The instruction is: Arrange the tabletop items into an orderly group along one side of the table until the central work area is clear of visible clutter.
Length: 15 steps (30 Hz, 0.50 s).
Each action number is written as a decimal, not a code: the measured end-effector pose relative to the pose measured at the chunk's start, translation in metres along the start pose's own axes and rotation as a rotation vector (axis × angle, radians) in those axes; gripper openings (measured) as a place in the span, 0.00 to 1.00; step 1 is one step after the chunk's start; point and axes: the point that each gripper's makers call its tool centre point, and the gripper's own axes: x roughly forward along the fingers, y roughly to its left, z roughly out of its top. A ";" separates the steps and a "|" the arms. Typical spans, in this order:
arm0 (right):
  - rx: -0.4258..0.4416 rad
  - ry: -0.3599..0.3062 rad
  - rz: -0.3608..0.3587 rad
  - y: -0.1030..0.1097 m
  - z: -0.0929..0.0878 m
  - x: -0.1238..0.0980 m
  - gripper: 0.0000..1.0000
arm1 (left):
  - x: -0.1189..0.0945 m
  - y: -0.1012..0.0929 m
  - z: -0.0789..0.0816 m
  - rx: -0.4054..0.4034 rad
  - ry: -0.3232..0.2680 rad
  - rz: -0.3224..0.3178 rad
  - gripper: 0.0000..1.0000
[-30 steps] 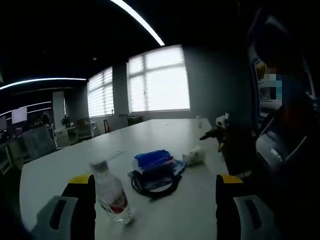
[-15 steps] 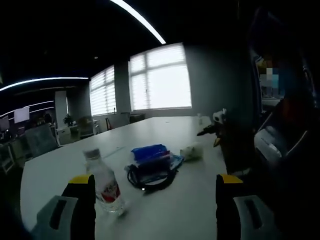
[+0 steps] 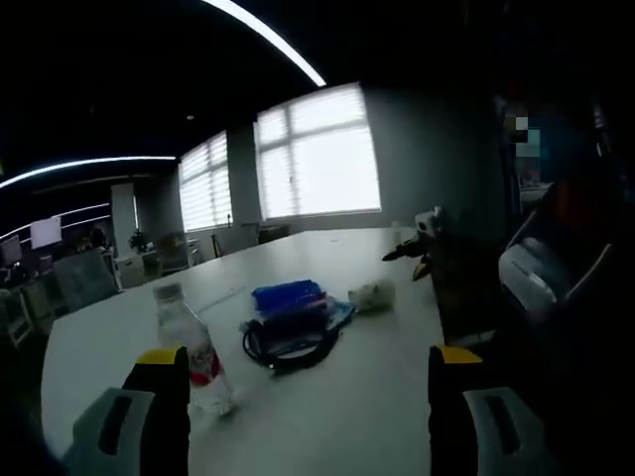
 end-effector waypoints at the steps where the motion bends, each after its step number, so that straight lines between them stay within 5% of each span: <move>1: -0.004 0.001 -0.005 -0.001 0.000 0.000 0.83 | -0.001 0.000 -0.001 -0.004 0.000 0.002 1.00; 15: -0.024 0.007 0.012 0.001 -0.001 0.009 0.75 | -0.008 -0.008 -0.015 -0.003 0.017 0.038 1.00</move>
